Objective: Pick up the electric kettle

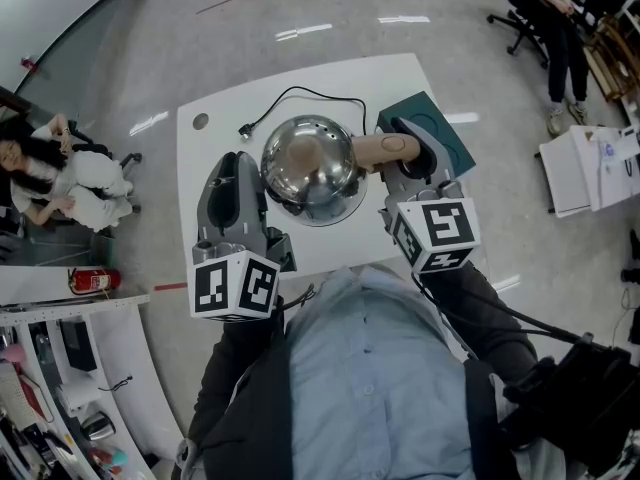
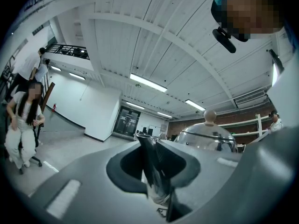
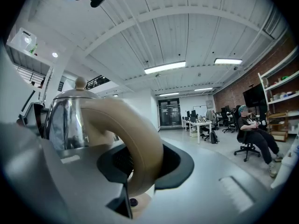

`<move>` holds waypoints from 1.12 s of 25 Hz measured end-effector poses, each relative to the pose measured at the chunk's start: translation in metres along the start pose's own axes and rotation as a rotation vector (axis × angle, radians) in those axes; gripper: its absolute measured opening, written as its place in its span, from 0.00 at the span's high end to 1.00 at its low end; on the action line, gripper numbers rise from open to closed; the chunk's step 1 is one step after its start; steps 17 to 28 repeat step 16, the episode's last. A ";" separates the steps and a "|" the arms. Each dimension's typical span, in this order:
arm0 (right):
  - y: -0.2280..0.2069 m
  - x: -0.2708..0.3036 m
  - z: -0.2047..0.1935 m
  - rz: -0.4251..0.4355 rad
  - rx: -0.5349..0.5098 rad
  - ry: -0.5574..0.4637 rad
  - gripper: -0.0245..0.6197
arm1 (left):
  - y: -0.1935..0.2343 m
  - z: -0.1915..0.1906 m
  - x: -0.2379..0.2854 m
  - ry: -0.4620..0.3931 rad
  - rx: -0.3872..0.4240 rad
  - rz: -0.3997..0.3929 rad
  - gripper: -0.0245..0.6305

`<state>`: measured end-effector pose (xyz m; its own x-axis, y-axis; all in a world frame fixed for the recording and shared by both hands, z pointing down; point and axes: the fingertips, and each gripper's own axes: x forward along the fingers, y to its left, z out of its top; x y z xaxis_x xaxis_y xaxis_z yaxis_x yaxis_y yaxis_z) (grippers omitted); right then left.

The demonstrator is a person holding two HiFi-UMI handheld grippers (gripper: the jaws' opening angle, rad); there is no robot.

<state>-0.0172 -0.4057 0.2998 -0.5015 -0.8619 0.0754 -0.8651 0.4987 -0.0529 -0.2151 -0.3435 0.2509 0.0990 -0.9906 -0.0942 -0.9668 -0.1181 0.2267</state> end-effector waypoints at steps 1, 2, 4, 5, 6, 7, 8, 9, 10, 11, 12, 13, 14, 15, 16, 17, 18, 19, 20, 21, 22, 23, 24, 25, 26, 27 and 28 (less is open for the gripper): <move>0.000 0.000 0.000 0.000 0.000 0.000 0.79 | 0.000 0.000 0.000 0.004 -0.001 0.002 0.87; 0.000 0.000 0.001 0.001 -0.001 0.000 0.79 | 0.000 0.000 0.000 0.007 -0.001 0.003 0.87; 0.000 0.001 0.000 0.003 -0.001 0.000 0.79 | 0.001 0.000 0.000 0.002 -0.003 0.004 0.87; 0.001 0.001 0.000 0.004 -0.001 0.001 0.79 | 0.001 0.000 0.000 -0.001 -0.003 0.005 0.87; 0.000 0.001 0.000 0.004 -0.001 0.000 0.79 | 0.001 -0.001 0.000 -0.001 -0.003 0.006 0.87; 0.000 0.001 0.000 0.004 -0.001 0.000 0.79 | 0.001 -0.001 0.000 0.001 -0.002 0.007 0.87; 0.000 0.001 0.000 0.003 -0.003 -0.001 0.79 | 0.001 0.000 0.000 0.004 -0.002 0.008 0.87; 0.000 0.001 0.000 0.003 -0.005 -0.002 0.79 | 0.001 -0.001 0.001 0.009 -0.001 0.009 0.87; 0.000 0.001 0.000 0.003 -0.006 -0.002 0.79 | 0.001 -0.001 0.001 0.013 -0.001 0.009 0.87; 0.000 0.002 -0.001 0.002 -0.008 -0.002 0.79 | 0.002 -0.003 0.002 0.015 -0.002 0.009 0.87; 0.000 0.003 -0.002 0.001 -0.009 -0.001 0.79 | 0.003 -0.004 0.002 0.013 -0.004 0.008 0.87; 0.000 0.004 -0.003 -0.001 -0.009 0.000 0.79 | 0.004 -0.006 0.003 0.010 -0.006 0.006 0.87; -0.001 0.004 -0.005 -0.003 -0.008 0.001 0.79 | 0.005 -0.008 0.004 0.009 -0.007 0.005 0.87; -0.001 0.005 -0.006 -0.004 -0.007 0.002 0.79 | 0.005 -0.009 0.004 0.010 -0.007 0.003 0.87; -0.001 0.006 -0.007 -0.006 -0.006 0.003 0.79 | 0.006 -0.011 0.005 0.012 -0.008 0.002 0.87; -0.001 0.006 -0.007 -0.006 -0.006 0.003 0.79 | 0.006 -0.011 0.005 0.012 -0.008 0.002 0.87; -0.001 0.006 -0.007 -0.006 -0.006 0.003 0.79 | 0.006 -0.011 0.005 0.012 -0.008 0.002 0.87; -0.001 0.006 -0.007 -0.006 -0.006 0.003 0.79 | 0.006 -0.011 0.005 0.012 -0.008 0.002 0.87; -0.001 0.006 -0.007 -0.006 -0.006 0.003 0.79 | 0.006 -0.011 0.005 0.012 -0.008 0.002 0.87; -0.001 0.006 -0.007 -0.006 -0.006 0.003 0.79 | 0.006 -0.011 0.005 0.012 -0.008 0.002 0.87; -0.001 0.006 -0.007 -0.006 -0.006 0.003 0.79 | 0.006 -0.011 0.005 0.012 -0.008 0.002 0.87; -0.001 0.006 -0.007 -0.006 -0.006 0.003 0.79 | 0.006 -0.011 0.005 0.012 -0.008 0.002 0.87; -0.001 0.006 -0.007 -0.006 -0.006 0.003 0.79 | 0.006 -0.011 0.005 0.012 -0.008 0.002 0.87; -0.001 0.006 -0.007 -0.006 -0.006 0.003 0.79 | 0.006 -0.011 0.005 0.012 -0.008 0.002 0.87; -0.001 0.006 -0.007 -0.006 -0.006 0.003 0.79 | 0.006 -0.011 0.005 0.012 -0.008 0.002 0.87; -0.001 0.006 -0.007 -0.006 -0.006 0.003 0.79 | 0.006 -0.011 0.005 0.012 -0.008 0.002 0.87; -0.001 0.006 -0.007 -0.006 -0.006 0.003 0.79 | 0.006 -0.011 0.005 0.012 -0.008 0.002 0.87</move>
